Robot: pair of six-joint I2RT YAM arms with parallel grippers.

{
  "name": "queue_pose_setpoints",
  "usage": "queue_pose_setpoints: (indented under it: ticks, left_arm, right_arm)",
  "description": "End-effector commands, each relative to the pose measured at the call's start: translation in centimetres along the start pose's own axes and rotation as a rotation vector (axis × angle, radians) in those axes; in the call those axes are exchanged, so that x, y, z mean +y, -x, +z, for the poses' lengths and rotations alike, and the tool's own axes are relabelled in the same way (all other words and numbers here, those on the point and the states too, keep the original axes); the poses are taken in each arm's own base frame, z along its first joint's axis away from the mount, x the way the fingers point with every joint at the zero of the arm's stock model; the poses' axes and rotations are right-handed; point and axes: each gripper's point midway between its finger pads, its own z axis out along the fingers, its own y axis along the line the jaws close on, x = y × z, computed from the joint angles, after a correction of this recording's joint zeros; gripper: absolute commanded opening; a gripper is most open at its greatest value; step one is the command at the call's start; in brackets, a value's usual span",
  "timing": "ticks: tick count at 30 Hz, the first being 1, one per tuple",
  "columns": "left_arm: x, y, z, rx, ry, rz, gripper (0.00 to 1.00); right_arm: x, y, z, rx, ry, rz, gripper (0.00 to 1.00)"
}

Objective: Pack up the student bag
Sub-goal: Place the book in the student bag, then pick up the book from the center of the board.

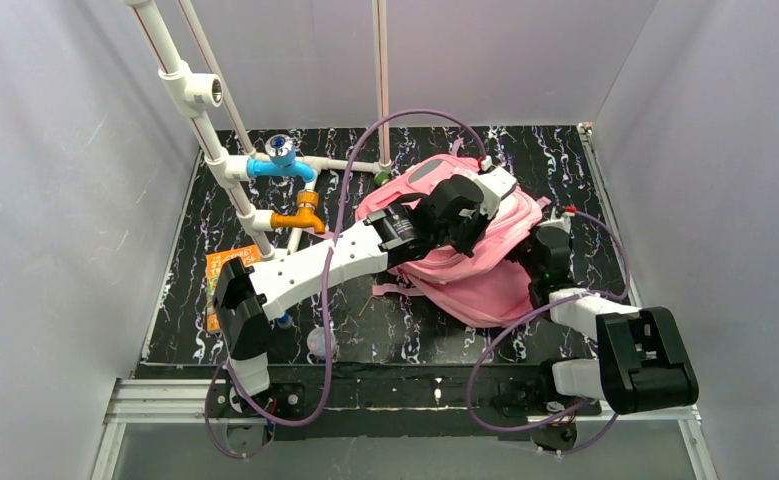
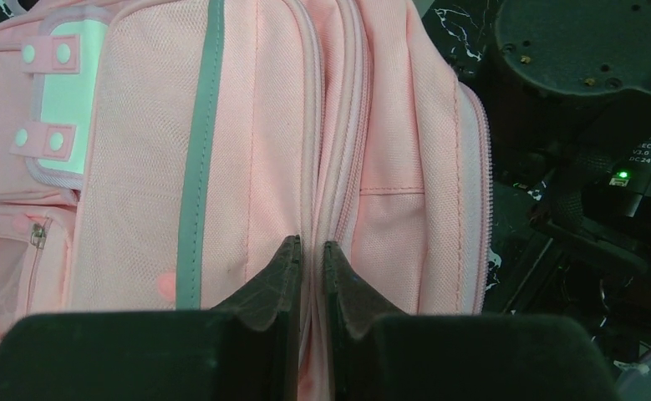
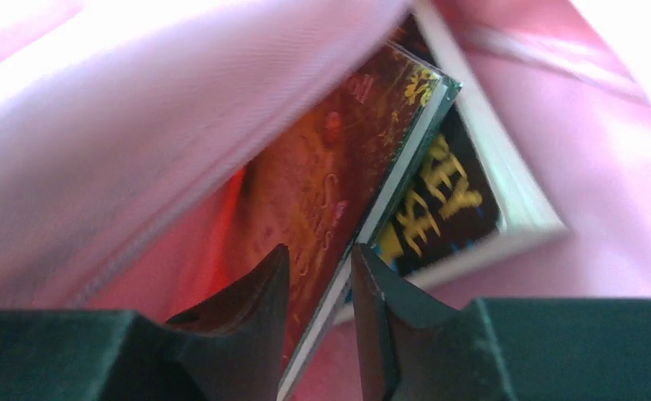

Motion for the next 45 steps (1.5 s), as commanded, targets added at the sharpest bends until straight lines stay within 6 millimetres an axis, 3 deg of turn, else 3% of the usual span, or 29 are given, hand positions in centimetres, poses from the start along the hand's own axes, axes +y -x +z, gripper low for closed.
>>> queue_pose_setpoints:
  ticks: [1, 4, 6, 7, 8, 11, 13, 15, 17, 19, 21, 22, 24, 25, 26, 29, 31, 33, 35, 38, 40, 42, 45]
  left_arm:
    - [-1.6, 5.3, -3.3, -0.146, -0.072, -0.016, 0.0]
    - [-1.5, 4.9, -2.8, -0.133, -0.07, -0.02, 0.0]
    - [-1.4, 4.5, -2.5, -0.126, -0.069, -0.021, 0.0]
    - [-1.4, 4.4, -2.4, -0.124, -0.067, -0.021, 0.0]
    - [-1.3, 4.2, -2.3, -0.12, -0.063, -0.022, 0.0]
    - [-1.1, 3.6, -2.1, -0.108, -0.055, -0.03, 0.0]
    - [-1.1, 3.2, -2.0, -0.105, -0.056, -0.036, 0.0]
    - [-1.0, 2.8, -1.7, -0.097, -0.056, -0.048, 0.0]
    - [-1.2, 2.2, -1.4, -0.078, -0.068, -0.057, 0.0]
    - [-1.4, 1.6, -1.5, -0.052, -0.077, -0.06, 0.16]
    - [-1.3, 1.5, -2.1, -0.042, -0.073, -0.066, 0.4]
    - [-1.2, 1.7, -2.7, -0.043, -0.068, -0.074, 0.51]
    - [-1.3, 2.5, -4.7, -0.038, -0.071, -0.117, 0.86]
    - [-1.6, 3.1, -6.0, -0.03, -0.09, -0.141, 0.97]
    - [-2.2, 3.6, -7.2, -0.021, -0.12, -0.157, 0.98]
    - [-4.8, 4.9, -11.9, -0.031, -0.281, -0.193, 0.98]
    - [-6.0, 5.6, -16.4, -0.1, -0.376, -0.177, 0.98]
    - [-6.8, 4.8, -20.6, -0.166, -0.453, -0.078, 0.98]
    - [-6.2, 1.7, -23.4, -0.192, -0.444, -0.003, 0.98]
    - [-3.4, -2.4, -26.7, -0.235, -0.354, 0.027, 0.98]
    - [-0.6, -5.7, -27.7, -0.214, -0.24, 0.039, 0.96]
    - [3.7, -7.7, -28.6, -0.227, -0.031, 0.021, 0.94]
    - [6.5, -9.2, -30.1, -0.307, 0.078, 0.052, 0.95]
  right_arm:
    - [8.4, 3.9, -0.2, -0.146, 0.276, 0.017, 0.48]
    - [7.2, 4.1, -1.2, -0.142, 0.227, -0.02, 0.6]
    - [4.0, 3.2, -2.4, -0.061, 0.017, -0.104, 0.69]
    - [3.3, 3.8, -3.1, -0.073, -0.052, -0.147, 0.75]
    - [1.0, 3.1, -4.6, -0.024, -0.178, -0.186, 0.8]
    - [-1.6, 3.7, -9.4, 0.007, -0.373, -0.321, 0.96]
    - [-3.4, 3.9, -12.7, 0.037, -0.512, -0.373, 0.99]
    - [-3.8, 3.9, -15.3, 0.06, -0.574, -0.393, 0.98]
    - [-2.5, 3.6, -16.8, 0.066, -0.566, -0.353, 0.98]
    - [-1.7, 5.0, -18.6, 0.023, -0.632, -0.327, 0.97]
    - [-0.6, 7.9, -20.7, -0.049, -0.7, -0.392, 0.98]
    - [0.6, 9.6, -21.6, -0.097, -0.709, -0.433, 0.98]
    - [3.2, 12.9, -23.0, -0.18, -0.729, -0.515, 0.98]
    - [4.4, 14.2, -23.4, -0.203, -0.73, -0.556, 0.98]
    - [6.4, 15.6, -23.6, -0.224, -0.703, -0.596, 0.98]
    - [10.0, 15.9, -20.7, -0.15, -0.547, -0.732, 0.97]
    - [12.7, 14.3, -17.5, -0.07, -0.35, -0.786, 0.97]
    - [15.4, 11.9, -14.0, 0.04, -0.166, -0.779, 0.97]
    - [17.7, 8.6, -11.1, 0.172, 0.007, -0.729, 0.95]
    - [21.4, 4.6, -8.2, 0.229, 0.178, -0.701, 0.96]
    - [23.4, 1.8, -6.9, 0.26, 0.237, -0.716, 0.96]
    - [24.5, -1.1, -5.4, 0.322, 0.285, -0.709, 0.96]
    - [25.0, -3.9, -3.7, 0.373, 0.309, -0.699, 0.96]
